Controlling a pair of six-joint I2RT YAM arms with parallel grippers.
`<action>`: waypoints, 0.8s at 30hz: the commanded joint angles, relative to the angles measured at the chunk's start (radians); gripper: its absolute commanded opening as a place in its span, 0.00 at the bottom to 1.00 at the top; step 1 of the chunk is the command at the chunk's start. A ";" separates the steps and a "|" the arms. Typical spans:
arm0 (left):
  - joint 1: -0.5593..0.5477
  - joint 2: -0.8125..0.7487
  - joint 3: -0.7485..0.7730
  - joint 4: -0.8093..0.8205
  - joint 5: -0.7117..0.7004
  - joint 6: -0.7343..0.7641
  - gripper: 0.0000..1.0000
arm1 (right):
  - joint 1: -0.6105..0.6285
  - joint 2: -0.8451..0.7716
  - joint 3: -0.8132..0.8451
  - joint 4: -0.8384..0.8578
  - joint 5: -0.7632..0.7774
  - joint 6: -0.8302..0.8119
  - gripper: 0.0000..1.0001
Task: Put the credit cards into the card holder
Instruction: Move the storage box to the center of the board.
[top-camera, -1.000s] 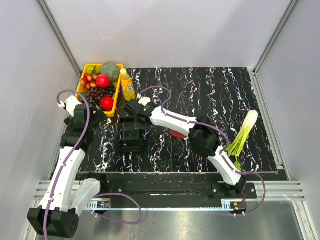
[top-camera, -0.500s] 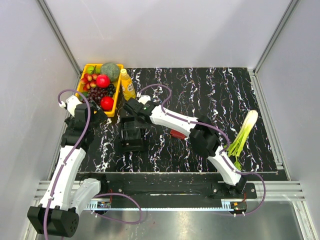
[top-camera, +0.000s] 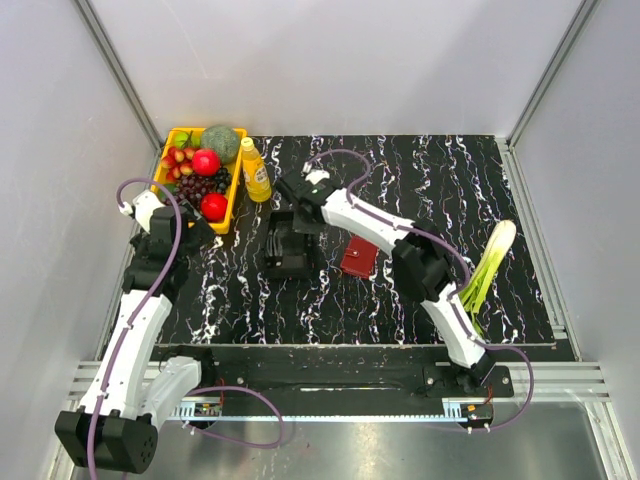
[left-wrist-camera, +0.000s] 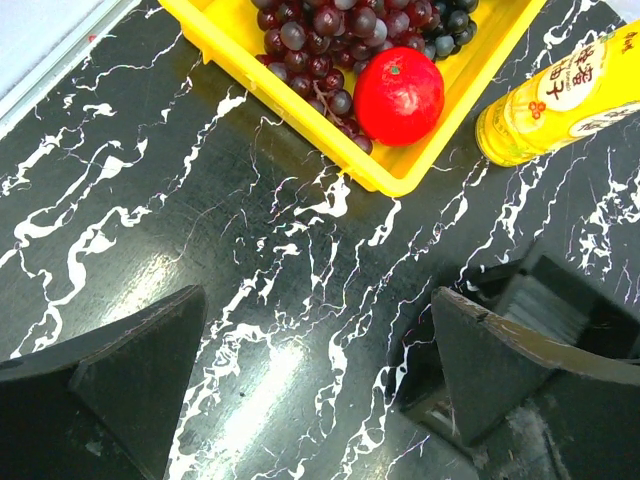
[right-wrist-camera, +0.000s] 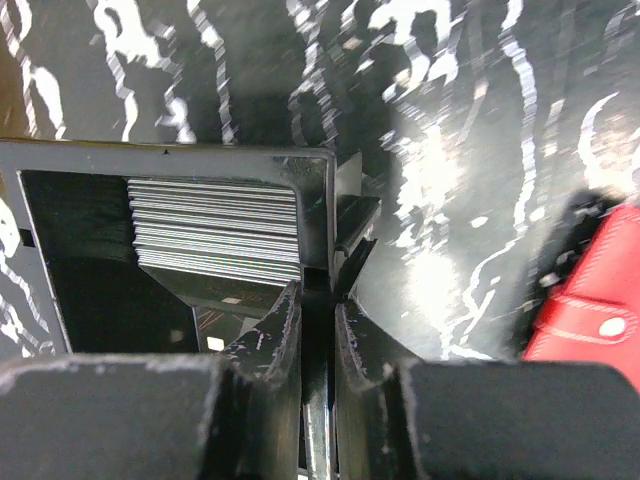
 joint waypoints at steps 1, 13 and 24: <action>0.003 0.010 0.005 0.025 0.021 0.010 0.99 | -0.085 -0.128 -0.035 0.086 0.013 -0.012 0.00; 0.004 0.032 0.011 0.025 0.059 0.017 0.99 | -0.311 -0.129 -0.127 0.258 -0.072 -0.098 0.00; 0.004 0.047 0.002 0.069 0.186 0.060 0.99 | -0.489 -0.125 -0.176 0.335 -0.158 -0.201 0.00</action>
